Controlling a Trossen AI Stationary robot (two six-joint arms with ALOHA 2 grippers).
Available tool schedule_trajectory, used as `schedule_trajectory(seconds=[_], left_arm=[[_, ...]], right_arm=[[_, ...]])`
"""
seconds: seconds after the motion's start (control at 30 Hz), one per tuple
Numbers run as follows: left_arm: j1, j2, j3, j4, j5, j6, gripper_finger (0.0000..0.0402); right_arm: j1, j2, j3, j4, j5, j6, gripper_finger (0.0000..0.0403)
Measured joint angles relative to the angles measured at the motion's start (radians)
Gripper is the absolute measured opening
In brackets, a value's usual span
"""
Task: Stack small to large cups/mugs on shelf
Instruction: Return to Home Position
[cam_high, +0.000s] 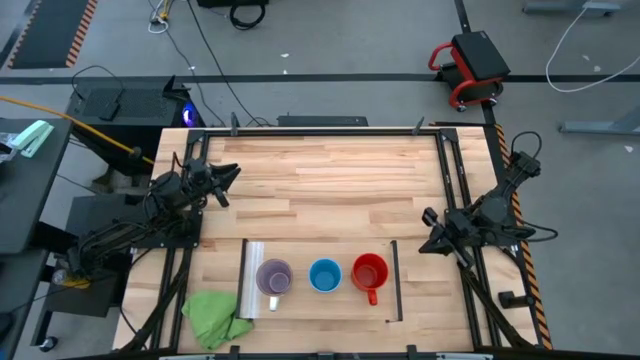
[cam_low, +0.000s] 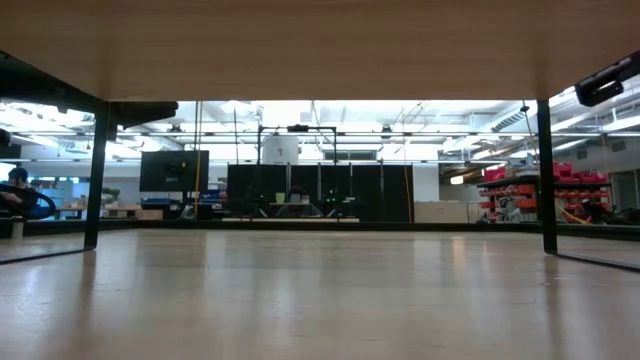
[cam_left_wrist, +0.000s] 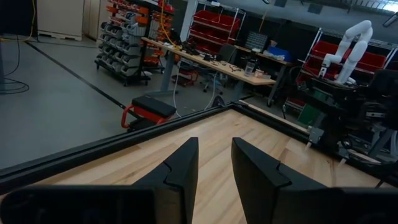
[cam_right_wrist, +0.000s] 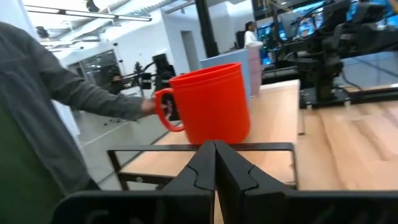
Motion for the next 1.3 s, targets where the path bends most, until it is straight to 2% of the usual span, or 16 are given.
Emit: schedule_trajectory(seconds=[0.2,0.6,0.73,0.83,0.97,1.03,1.3], left_arm=[[0.0,0.0,0.0,0.0,0.0,0.0,0.0105],[0.0,0.0,0.0,0.0,0.0,0.045,0.0105],[0.0,0.0,0.0,0.0,0.039,0.085,0.0105],[0.0,0.0,0.0,0.0,0.083,0.112,0.0105],[0.0,0.0,0.0,0.0,0.131,0.116,0.0105],[0.0,0.0,0.0,0.0,0.16,0.116,0.0105],[-0.001,0.0,0.0,-0.001,0.273,0.132,0.0105]], right_arm=[[-0.1,0.0,0.0,0.0,-0.008,-0.067,0.0009],[-0.396,0.0,0.0,-0.001,-0.008,-0.148,0.0009],[-0.499,0.0,0.0,-0.001,-0.023,-0.162,0.0009],[-0.575,0.0,0.0,-0.001,-0.136,-0.135,0.0009],[-0.642,0.0,0.0,-0.008,-0.382,-0.075,0.0009],[-0.661,0.0,0.0,-0.02,-0.423,-0.068,0.0009],[-0.724,0.003,0.0,-0.047,-0.303,-0.134,0.0009]])
